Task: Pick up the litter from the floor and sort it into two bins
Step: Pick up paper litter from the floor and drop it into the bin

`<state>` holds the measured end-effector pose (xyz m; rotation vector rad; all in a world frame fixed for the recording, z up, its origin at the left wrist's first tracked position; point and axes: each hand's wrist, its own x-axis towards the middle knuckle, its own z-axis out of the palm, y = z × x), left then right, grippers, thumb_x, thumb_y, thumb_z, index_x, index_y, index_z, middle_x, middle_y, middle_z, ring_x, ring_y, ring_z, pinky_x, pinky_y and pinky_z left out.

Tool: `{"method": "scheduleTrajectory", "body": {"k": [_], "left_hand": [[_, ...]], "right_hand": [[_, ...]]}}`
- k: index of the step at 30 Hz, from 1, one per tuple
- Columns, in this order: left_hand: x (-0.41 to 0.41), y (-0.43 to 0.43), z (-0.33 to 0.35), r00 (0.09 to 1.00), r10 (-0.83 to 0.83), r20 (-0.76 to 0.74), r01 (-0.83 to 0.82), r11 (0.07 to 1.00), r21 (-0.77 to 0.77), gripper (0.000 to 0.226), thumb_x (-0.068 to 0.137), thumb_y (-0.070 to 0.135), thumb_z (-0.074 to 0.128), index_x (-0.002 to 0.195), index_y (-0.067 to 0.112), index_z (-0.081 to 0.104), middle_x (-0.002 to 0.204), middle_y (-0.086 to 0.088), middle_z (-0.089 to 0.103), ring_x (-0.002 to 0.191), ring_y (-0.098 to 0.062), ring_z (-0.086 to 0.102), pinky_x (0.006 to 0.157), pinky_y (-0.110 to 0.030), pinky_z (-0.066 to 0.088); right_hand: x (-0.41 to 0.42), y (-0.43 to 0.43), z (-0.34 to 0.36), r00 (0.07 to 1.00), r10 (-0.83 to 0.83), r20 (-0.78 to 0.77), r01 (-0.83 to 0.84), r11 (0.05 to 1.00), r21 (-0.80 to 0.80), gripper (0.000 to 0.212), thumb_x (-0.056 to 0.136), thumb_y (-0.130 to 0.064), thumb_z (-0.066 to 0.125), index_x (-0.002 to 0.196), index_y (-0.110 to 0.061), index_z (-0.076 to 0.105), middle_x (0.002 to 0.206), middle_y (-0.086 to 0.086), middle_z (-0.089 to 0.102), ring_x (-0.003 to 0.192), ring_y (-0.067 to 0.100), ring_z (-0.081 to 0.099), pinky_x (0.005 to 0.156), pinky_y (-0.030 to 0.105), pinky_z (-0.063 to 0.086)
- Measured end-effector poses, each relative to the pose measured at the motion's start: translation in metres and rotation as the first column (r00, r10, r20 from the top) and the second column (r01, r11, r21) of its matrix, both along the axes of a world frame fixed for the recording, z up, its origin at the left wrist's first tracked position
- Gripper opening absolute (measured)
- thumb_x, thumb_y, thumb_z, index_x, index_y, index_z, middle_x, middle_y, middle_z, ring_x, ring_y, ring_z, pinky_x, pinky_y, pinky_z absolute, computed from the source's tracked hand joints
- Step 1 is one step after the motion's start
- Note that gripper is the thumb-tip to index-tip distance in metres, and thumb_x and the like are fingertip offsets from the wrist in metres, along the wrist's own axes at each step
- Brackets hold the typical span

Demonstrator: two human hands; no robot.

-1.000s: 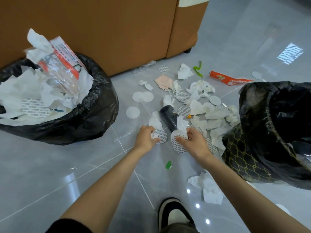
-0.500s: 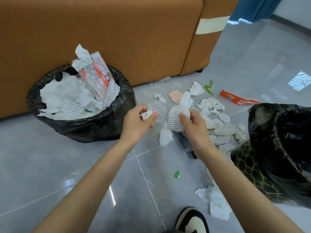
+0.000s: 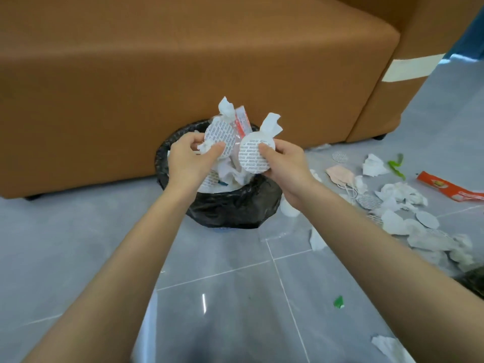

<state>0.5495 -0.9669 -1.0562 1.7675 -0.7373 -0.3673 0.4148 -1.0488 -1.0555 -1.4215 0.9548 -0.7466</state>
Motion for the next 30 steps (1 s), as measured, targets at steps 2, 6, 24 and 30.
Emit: {"method": "scheduleTrajectory", "body": {"k": [2,6,24,30], "left_hand": [[0.013,0.007,-0.004,0.998,0.051,0.023,-0.052,0.998,0.024,0.030,0.078,0.030,0.074,0.102,0.016,0.062,0.095,0.005,0.059,0.087,-0.013,0.054,0.070,-0.023,0.041],[0.023,0.016,-0.014,0.990,-0.018,0.142,-0.009,0.982,0.188,0.061,0.073,0.030,0.079,0.125,0.017,0.050,0.109,0.003,0.056,0.092,-0.014,0.055,0.078,-0.029,0.046],[-0.039,-0.011,-0.008,0.811,-0.184,0.555,0.118,0.981,0.153,0.051,0.092,0.007,0.053,0.141,0.017,0.040,0.146,0.001,0.037,0.137,-0.013,0.030,0.104,-0.013,0.017],[-0.107,-0.039,-0.022,0.761,-0.378,0.527,0.317,0.926,0.205,0.049,0.093,0.007,0.049,0.140,0.019,0.042,0.140,0.003,0.043,0.126,-0.014,0.043,0.103,-0.020,0.031]], "right_hand": [[0.018,-0.001,-0.004,0.998,0.033,-0.058,-0.037,0.997,-0.066,0.017,0.095,-0.015,0.050,0.093,-0.004,0.063,0.103,0.020,0.067,0.097,0.034,0.064,0.090,0.051,0.052],[0.035,-0.006,-0.019,0.912,0.011,-0.409,-0.198,0.887,-0.417,0.010,0.090,-0.016,0.054,0.092,-0.006,0.053,0.086,0.011,0.055,0.082,0.024,0.052,0.073,0.032,0.038],[-0.037,-0.003,-0.042,0.950,-0.131,-0.283,0.008,0.917,-0.399,0.026,0.090,-0.012,0.056,0.116,-0.017,0.058,0.112,-0.005,0.052,0.098,0.011,0.049,0.084,0.019,0.039],[-0.118,-0.020,-0.088,0.855,-0.214,-0.472,0.063,0.947,-0.315,0.029,0.085,-0.011,0.059,0.113,-0.015,0.060,0.112,0.003,0.057,0.093,0.017,0.051,0.097,0.037,0.043]]}}
